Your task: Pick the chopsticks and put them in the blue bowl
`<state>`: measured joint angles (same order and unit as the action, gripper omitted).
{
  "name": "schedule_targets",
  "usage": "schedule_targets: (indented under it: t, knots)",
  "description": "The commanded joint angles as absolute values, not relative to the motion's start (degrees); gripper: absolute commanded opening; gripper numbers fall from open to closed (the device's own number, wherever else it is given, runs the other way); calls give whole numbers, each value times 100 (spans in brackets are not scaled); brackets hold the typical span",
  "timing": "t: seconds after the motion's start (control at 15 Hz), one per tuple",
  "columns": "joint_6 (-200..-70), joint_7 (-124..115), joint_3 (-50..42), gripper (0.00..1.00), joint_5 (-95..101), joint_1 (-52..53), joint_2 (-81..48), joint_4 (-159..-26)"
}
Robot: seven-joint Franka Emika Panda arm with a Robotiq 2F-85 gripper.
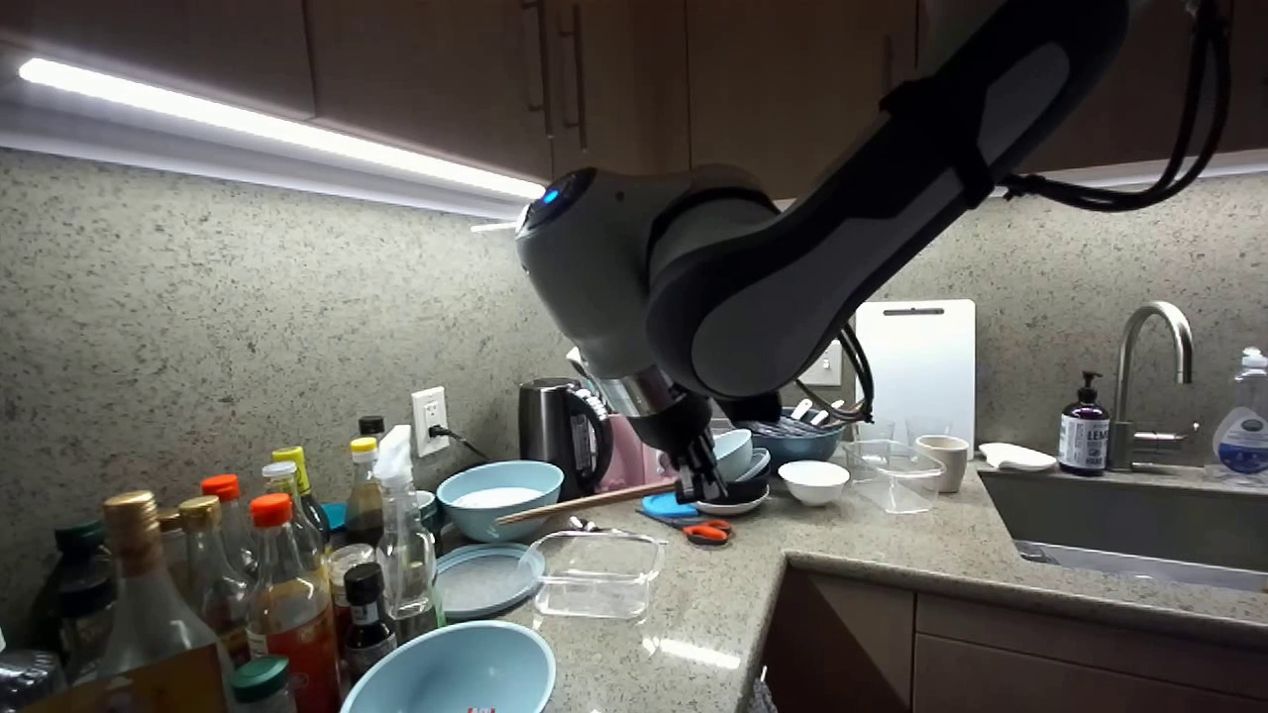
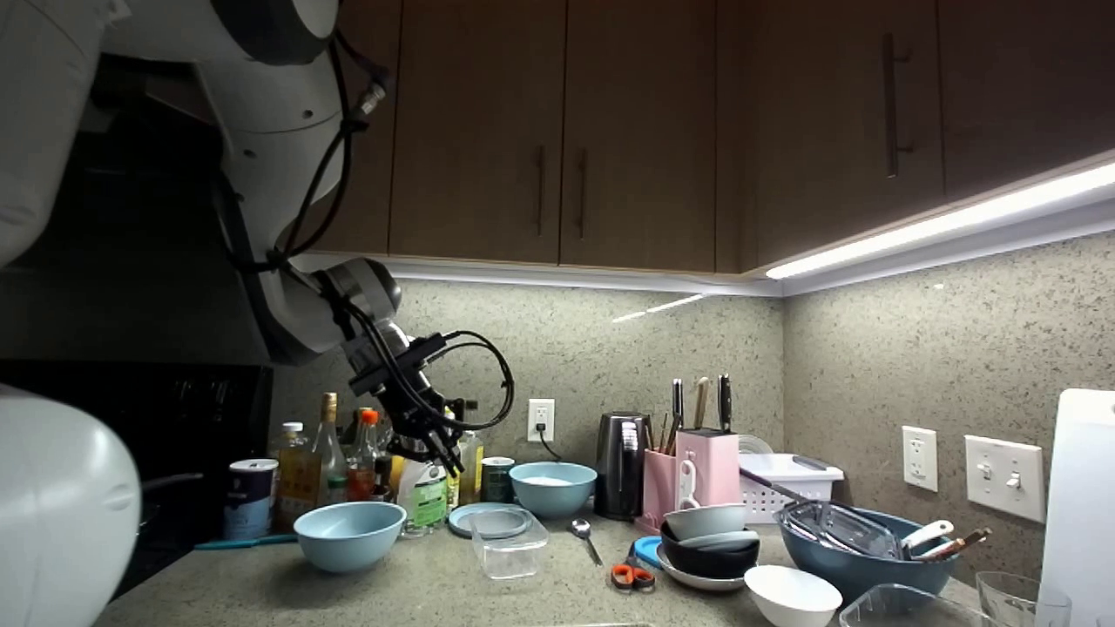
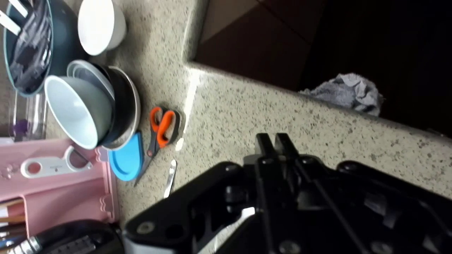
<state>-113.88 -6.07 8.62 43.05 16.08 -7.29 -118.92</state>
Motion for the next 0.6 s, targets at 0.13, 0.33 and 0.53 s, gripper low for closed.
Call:
schedule_targets:
  t: [0.13, 0.33, 0.53]
  knots:
    - [-11093, -781, 746, 6, 4401, 1195, -280, -12366]
    - [-11874, -530, 536, 7, 4155, 839, -328, -12494]
    - [-12067, -537, 518, 7, 4083, 785, -489, -12388]
